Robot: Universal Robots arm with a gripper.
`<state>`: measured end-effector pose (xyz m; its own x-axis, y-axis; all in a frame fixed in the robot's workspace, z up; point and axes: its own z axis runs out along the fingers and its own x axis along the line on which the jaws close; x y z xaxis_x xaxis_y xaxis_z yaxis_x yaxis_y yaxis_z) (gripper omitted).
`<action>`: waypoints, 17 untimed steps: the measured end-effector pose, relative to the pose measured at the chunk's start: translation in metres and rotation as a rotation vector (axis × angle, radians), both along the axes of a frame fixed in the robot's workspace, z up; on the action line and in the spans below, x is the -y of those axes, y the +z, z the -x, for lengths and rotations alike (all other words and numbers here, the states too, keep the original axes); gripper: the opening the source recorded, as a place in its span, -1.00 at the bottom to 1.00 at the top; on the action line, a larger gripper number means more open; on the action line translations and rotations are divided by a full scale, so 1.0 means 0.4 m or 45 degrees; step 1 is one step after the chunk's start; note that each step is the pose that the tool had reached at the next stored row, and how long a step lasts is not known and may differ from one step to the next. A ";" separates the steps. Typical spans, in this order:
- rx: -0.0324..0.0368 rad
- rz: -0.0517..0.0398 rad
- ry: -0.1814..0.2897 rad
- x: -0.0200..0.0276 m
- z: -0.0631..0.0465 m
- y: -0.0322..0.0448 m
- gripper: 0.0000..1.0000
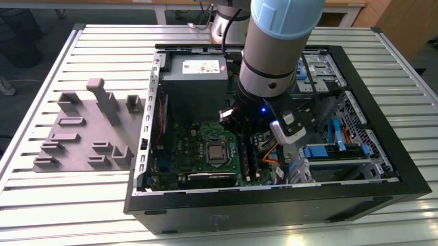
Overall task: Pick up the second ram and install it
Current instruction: 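Press down the second ram until it locks into place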
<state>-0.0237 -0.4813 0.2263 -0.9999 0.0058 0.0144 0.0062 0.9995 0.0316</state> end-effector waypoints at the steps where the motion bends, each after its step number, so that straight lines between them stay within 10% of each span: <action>1: 0.0000 0.000 0.000 0.000 0.000 0.000 -0.79; 17: -0.0004 0.001 0.000 0.000 0.000 -0.016 -0.79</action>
<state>-0.0237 -0.4814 0.2201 -0.9999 0.0059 0.0146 0.0063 0.9995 0.0308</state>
